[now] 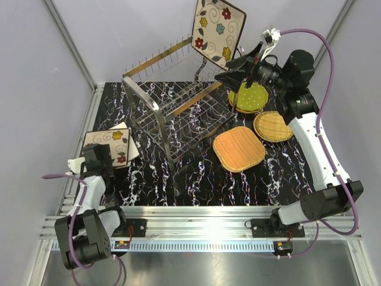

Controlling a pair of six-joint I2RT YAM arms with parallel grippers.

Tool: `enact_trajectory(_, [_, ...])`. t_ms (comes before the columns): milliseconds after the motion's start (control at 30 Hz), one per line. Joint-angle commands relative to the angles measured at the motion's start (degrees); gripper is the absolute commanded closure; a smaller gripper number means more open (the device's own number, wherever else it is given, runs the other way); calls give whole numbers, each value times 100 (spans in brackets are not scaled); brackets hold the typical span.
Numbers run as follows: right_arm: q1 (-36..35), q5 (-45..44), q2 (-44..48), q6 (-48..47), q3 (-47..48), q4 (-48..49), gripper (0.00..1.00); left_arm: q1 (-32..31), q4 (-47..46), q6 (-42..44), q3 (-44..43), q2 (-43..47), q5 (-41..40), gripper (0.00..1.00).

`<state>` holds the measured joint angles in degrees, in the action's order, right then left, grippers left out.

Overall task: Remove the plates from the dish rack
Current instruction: Place the plate on the table

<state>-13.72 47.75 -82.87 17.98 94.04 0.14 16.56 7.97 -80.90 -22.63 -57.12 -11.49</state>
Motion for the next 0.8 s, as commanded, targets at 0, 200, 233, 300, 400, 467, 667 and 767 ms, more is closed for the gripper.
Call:
enact_trajectory(0, [44,121,175,4,0,144,0,5,556,145,-267,-255,287,5])
enact_trajectory(200, [53,112,192,4,-17,144,0,5,838,276,-399,-343,357,4])
enact_trajectory(233, [53,121,201,4,-17,144,0,5,977,294,-452,-361,358,4])
enact_trajectory(300, [62,121,192,4,-26,144,0,5,1206,364,-653,-422,340,1])
enact_trajectory(400, [53,121,201,4,-17,153,0,6,1803,478,-1048,-677,331,1])
enact_trajectory(467, [62,121,210,13,-35,162,0,14,2234,540,-1225,-930,366,1])
enact_trajectory(667, [53,130,236,13,-52,170,0,5,2692,681,-1507,-1187,551,1])
enact_trajectory(767, [53,130,262,-5,-70,162,0,6,2920,821,-1647,-1266,577,1])
